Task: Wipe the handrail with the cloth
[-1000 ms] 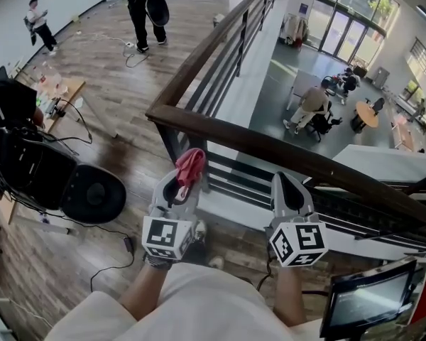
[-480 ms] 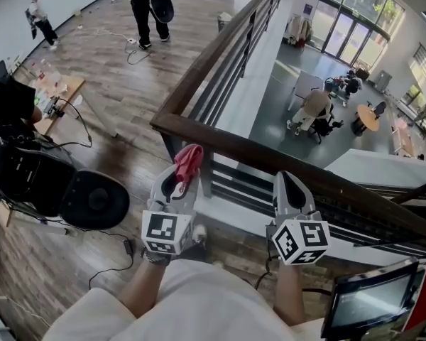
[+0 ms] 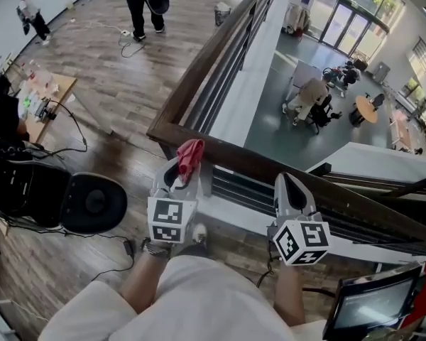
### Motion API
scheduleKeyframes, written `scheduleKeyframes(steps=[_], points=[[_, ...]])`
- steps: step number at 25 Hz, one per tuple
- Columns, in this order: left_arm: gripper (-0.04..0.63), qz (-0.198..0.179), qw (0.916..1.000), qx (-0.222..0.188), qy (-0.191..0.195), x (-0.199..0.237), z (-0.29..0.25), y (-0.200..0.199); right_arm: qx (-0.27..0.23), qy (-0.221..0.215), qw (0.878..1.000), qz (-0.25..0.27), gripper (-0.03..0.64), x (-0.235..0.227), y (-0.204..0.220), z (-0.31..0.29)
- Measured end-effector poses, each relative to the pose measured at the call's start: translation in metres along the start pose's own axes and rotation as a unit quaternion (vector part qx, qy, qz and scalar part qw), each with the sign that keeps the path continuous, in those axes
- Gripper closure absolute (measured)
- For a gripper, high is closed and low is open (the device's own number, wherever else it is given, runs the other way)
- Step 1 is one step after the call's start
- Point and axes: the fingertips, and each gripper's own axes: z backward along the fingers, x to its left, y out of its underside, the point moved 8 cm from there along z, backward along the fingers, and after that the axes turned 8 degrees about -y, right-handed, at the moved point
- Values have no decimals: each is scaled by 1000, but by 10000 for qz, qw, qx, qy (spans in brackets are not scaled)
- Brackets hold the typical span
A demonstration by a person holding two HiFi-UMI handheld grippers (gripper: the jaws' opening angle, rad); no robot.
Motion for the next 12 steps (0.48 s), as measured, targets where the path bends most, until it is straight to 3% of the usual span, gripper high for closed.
scheduleKeyframes(steps=[4,12], points=[[471,-167,9998,65,-81,2,-13,-4,30,125,9999,-80,615,-9,-2,-3],[463,-1097,9935,265,-145,-4,-26,-5,158,144,9997,-93,615,-4,-1,-22]])
